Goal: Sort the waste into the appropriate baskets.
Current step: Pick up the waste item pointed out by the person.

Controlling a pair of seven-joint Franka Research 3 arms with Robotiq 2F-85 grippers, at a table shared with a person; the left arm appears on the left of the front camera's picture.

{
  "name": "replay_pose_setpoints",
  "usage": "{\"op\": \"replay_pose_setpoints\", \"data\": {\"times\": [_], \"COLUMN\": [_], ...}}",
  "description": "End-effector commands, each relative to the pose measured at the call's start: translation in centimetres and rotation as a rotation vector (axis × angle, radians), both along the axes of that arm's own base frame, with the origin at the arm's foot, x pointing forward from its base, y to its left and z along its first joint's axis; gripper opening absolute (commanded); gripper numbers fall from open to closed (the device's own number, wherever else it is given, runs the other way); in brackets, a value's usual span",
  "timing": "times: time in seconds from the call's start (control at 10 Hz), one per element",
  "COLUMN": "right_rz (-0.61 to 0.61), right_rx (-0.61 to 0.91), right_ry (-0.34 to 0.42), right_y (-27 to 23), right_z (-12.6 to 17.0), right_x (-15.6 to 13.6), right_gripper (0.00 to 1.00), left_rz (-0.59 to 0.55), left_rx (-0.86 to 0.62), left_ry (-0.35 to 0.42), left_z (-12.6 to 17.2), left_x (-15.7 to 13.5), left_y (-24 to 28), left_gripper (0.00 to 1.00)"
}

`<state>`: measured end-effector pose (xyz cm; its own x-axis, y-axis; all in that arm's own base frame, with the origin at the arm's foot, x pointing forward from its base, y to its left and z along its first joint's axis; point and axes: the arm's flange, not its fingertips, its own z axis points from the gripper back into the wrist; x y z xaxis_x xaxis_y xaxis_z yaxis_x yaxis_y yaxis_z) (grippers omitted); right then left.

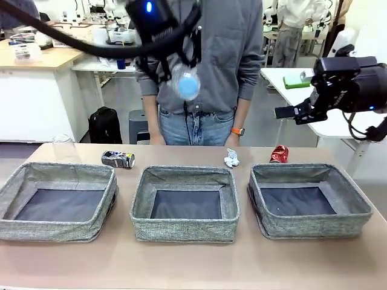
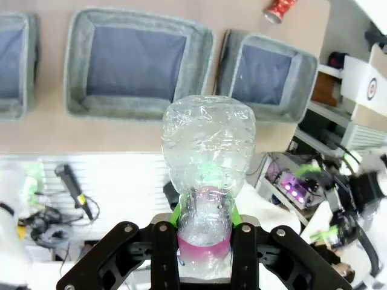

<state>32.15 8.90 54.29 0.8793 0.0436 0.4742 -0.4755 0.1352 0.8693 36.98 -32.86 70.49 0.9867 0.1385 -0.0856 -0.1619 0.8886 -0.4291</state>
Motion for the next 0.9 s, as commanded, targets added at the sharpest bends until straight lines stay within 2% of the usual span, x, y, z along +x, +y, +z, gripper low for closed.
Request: {"op": "replay_pose_setpoints", "data": {"times": [0.0,0.3,0.8], "right_rz": [0.002,0.002,0.002], "right_rx": [0.027,0.027,0.027], "right_ry": [-0.028,-0.028,-0.028], "right_y": [0.2,0.2,0.2], "right_z": [0.0,0.0,0.0], "right_x": [0.1,0.1,0.1], "right_gripper": [1.0,1.0,1.0], "left_rz": [0.009,0.005,-0.02], "left_rx": [0.037,0.103,0.079], "left_ry": [0.01,-0.059,-0.057], "left_z": [2.8,6.7,6.7], "left_x": [-2.0,-5.6,-6.2], "left_y": [-0.6,-0.4,-0.4], "left_gripper": [0.24,0.24,0.24]}}
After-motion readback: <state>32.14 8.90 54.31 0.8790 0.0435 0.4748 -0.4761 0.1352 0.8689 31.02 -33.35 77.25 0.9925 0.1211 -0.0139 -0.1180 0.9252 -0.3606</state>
